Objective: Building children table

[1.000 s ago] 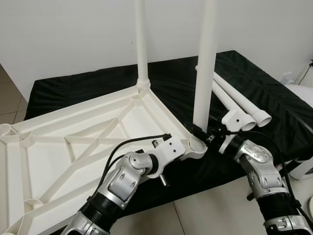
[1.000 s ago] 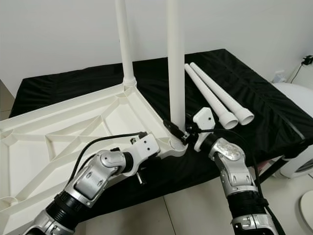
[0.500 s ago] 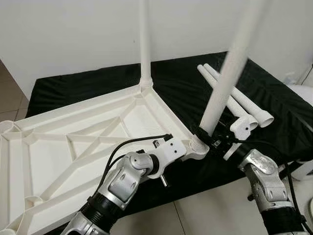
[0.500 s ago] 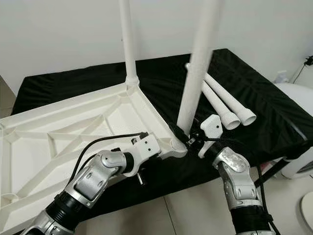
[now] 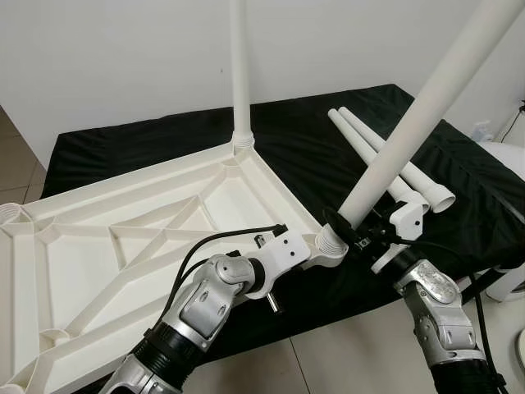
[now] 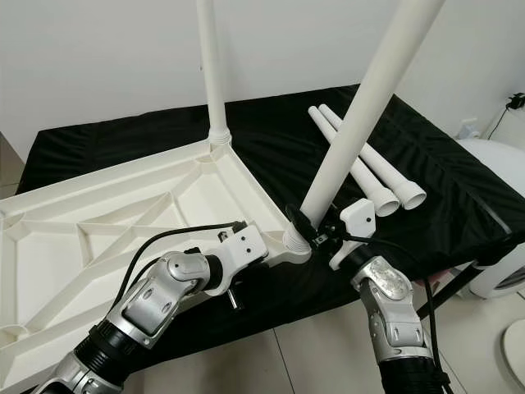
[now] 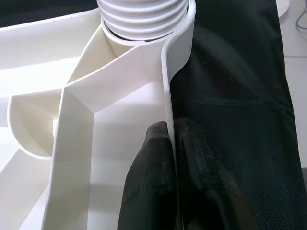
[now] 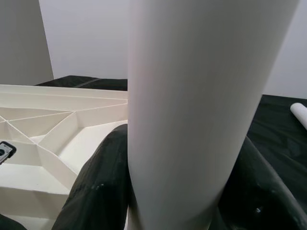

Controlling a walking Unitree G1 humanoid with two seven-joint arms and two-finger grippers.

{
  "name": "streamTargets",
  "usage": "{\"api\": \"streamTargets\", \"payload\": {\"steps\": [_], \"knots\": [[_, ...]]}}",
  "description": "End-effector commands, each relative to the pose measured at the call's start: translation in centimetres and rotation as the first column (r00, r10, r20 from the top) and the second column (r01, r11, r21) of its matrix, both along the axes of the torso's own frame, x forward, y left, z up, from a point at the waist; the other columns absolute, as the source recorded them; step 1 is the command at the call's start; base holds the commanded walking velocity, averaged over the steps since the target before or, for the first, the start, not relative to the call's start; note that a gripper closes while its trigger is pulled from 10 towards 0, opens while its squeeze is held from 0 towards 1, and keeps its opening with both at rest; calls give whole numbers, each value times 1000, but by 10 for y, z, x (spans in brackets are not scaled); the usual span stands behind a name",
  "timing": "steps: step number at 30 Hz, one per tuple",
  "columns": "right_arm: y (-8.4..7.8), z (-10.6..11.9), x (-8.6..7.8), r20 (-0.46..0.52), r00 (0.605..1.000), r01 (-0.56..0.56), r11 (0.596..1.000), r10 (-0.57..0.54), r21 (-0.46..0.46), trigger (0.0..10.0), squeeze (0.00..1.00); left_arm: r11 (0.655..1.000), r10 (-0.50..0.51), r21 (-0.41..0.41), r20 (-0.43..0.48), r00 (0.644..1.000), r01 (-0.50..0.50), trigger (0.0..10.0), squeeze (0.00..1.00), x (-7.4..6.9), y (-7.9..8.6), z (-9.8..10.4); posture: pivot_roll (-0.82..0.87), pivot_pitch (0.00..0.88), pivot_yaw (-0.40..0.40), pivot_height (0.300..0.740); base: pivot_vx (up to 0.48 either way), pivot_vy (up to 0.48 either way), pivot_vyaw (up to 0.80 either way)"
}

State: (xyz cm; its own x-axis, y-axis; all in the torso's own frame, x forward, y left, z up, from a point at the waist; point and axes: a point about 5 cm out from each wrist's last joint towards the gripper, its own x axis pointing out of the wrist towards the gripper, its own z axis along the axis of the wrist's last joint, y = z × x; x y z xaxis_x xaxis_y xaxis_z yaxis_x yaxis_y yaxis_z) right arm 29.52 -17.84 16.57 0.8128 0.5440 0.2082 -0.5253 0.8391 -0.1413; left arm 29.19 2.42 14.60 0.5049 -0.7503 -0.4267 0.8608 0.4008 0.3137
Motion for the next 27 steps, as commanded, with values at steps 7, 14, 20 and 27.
{"api": "streamTargets", "payload": {"steps": [7, 14, 20, 27], "knots": [[-10, -47, 5, -318, 939, 127, 991, -131, -34, 10000, 0, 999, 12, -44, 111, 994, -7, 10000, 0, 3, -1, 24, -123, 109, 62, 740, 0, 0, 0], [-8, -37, 14, -290, 949, 117, 992, -128, -52, 10000, 0, 999, 11, -44, 112, 994, -6, 10000, 0, 3, -1, 25, -120, 111, 65, 740, 0, 0, 0], [-6, -33, 14, -265, 957, 99, 992, -115, -75, 10000, 0, 999, 16, -44, 112, 994, -11, 10000, 0, 3, -1, 25, -118, 111, 60, 740, 0, 0, 0], [-1, -27, 13, -225, 968, 90, 991, -109, -95, 10000, 0, 999, 18, -48, 113, 993, -12, 10000, 0, 3, -1, 25, -124, 102, 56, 740, 0, 0, 0]]}}
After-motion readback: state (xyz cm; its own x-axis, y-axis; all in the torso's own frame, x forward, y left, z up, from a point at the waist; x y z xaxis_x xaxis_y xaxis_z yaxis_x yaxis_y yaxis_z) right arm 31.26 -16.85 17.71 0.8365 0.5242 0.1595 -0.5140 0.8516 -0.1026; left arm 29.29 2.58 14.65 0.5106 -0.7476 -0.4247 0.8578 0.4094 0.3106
